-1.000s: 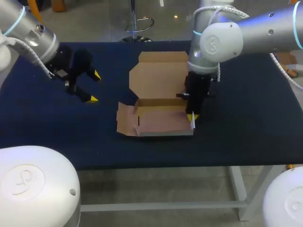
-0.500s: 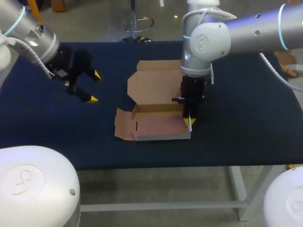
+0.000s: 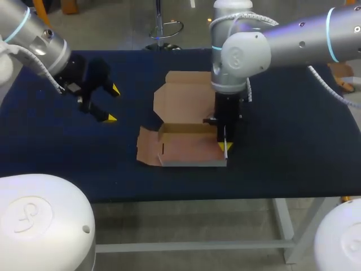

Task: Assemble the packaging by folding the flat box into shape, placing the metal phone stand inside, and closing the box properly

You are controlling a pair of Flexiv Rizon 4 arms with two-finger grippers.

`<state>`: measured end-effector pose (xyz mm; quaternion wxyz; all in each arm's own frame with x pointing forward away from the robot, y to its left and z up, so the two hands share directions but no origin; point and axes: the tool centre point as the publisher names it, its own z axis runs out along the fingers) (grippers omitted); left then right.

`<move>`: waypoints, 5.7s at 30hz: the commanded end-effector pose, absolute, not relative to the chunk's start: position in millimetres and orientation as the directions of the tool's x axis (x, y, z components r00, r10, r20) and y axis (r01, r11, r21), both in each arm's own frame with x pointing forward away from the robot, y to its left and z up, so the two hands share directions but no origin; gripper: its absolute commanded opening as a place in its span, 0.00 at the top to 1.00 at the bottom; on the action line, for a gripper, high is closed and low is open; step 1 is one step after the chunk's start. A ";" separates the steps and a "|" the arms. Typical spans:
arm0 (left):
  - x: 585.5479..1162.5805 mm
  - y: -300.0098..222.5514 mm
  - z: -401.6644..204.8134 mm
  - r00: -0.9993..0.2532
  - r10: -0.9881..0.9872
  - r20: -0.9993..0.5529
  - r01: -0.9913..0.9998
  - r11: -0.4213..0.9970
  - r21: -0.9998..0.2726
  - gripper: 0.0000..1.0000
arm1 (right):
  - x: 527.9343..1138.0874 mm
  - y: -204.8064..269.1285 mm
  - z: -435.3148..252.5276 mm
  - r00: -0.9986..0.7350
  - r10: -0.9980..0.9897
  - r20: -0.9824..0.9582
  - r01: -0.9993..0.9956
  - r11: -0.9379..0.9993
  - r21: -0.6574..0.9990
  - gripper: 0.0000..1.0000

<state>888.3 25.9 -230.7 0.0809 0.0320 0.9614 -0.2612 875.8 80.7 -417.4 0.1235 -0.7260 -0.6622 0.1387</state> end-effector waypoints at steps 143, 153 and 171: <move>888.3 25.6 -229.8 -0.985 0.020 -0.170 0.102 0.864 -0.493 0.00 | 889.1 77.8 -422.3 -0.084 0.996 0.005 0.995 0.083 0.056 1.00; 888.3 25.6 -229.8 -0.985 0.020 -0.170 0.102 0.864 -0.493 0.00 | 892.9 82.1 -424.0 -0.067 0.998 -0.009 0.996 0.068 0.050 1.00; 888.3 25.6 -229.8 -0.985 0.020 -0.170 0.102 0.864 -0.493 0.00 | 892.9 81.6 -423.8 -0.040 0.999 0.008 0.998 0.040 0.054 1.00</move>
